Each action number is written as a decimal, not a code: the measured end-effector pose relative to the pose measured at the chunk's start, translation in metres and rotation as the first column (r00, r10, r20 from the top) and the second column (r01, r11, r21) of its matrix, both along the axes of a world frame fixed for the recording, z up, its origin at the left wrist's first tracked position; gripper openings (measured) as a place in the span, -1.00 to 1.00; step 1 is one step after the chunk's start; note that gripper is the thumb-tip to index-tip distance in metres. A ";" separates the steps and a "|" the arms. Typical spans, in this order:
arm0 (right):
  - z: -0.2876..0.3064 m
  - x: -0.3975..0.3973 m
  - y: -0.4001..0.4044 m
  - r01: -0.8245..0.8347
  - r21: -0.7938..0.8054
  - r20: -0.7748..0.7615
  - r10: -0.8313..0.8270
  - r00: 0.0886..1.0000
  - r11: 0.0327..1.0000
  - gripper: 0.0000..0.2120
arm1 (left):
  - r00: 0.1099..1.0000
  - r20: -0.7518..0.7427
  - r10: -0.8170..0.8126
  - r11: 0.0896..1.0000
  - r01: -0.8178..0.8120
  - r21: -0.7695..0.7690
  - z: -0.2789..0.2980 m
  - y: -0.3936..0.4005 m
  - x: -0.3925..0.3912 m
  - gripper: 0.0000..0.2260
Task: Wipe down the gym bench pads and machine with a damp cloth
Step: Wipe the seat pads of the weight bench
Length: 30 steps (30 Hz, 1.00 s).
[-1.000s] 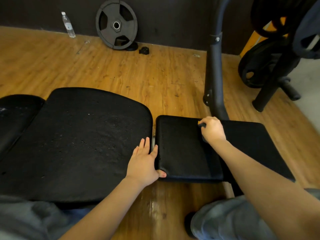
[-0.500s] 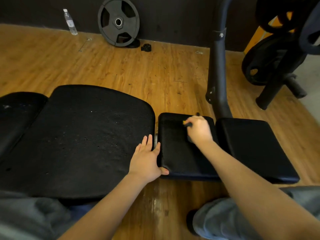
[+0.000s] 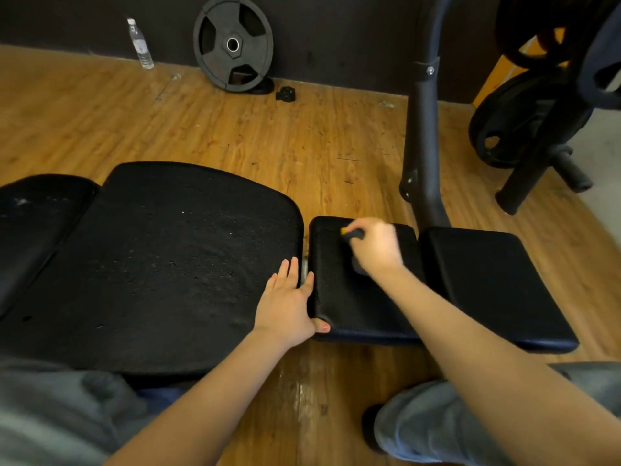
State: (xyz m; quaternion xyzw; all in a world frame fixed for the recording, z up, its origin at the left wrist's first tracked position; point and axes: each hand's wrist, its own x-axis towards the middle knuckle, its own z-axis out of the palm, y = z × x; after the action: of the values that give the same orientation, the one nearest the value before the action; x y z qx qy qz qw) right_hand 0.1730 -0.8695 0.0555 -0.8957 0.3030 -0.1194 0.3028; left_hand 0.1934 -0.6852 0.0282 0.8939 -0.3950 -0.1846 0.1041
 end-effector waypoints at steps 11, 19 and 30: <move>-0.018 -0.054 -0.061 0.105 -0.183 -0.100 -0.125 0.987 0.977 -0.85 | 1.000 -0.024 -0.004 1.000 0.004 0.005 -0.001 0.000 0.002 -0.14; -0.011 -0.015 -0.034 -0.070 -0.167 -0.209 0.034 0.977 0.983 -0.76 | 1.000 -0.015 -0.003 1.000 0.003 0.003 -0.002 0.000 0.001 -0.14; -0.018 -0.056 -0.038 -0.034 -0.245 -0.134 0.001 0.991 0.969 -0.83 | 1.000 -0.023 -0.008 1.000 0.009 0.022 0.000 -0.001 0.002 -0.14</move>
State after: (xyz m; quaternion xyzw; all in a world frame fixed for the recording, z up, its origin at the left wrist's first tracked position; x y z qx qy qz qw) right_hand 0.1173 -0.9076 0.0379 -0.9350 0.2973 -0.0938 0.1691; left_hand 0.1952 -0.6859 0.0280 0.8911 -0.3956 -0.1996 0.0979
